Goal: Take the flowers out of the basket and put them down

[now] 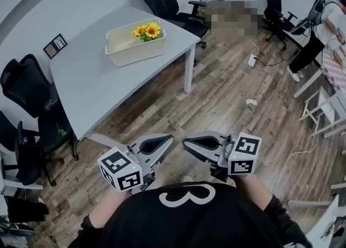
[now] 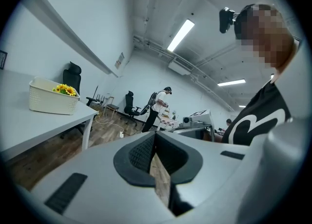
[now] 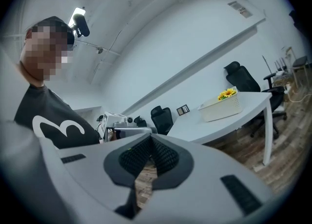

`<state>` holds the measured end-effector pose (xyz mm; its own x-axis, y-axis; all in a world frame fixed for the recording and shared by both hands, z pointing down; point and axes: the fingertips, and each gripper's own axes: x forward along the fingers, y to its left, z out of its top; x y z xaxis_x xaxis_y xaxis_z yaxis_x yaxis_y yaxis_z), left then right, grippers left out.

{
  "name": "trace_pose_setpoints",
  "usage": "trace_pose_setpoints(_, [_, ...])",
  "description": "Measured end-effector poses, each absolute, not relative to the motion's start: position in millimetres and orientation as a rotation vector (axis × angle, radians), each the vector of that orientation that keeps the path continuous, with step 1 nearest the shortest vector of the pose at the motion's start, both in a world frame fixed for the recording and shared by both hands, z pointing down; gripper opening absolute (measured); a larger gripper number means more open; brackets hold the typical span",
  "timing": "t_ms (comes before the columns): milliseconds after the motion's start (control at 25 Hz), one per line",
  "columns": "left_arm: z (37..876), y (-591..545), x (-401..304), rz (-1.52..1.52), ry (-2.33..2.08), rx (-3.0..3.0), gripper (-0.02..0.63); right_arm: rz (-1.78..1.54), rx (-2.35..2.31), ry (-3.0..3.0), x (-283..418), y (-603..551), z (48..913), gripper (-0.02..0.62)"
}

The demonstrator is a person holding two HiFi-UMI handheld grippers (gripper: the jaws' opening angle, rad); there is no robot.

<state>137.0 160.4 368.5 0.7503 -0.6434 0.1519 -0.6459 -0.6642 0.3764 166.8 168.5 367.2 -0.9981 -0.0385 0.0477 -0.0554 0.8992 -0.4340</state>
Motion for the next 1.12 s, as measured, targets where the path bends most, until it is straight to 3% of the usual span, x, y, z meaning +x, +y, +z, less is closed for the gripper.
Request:
trace_pose_setpoints(440, [365.9, 111.1, 155.9, 0.008, -0.954, 2.554, 0.009, 0.664, 0.115, -3.07, 183.0, 117.3, 356.0, 0.008])
trace_pose_setpoints(1120, [359.0, -79.2, 81.4, -0.035, -0.893, 2.55, 0.009, 0.663, 0.23, -3.063, 114.3, -70.4, 346.6, 0.008])
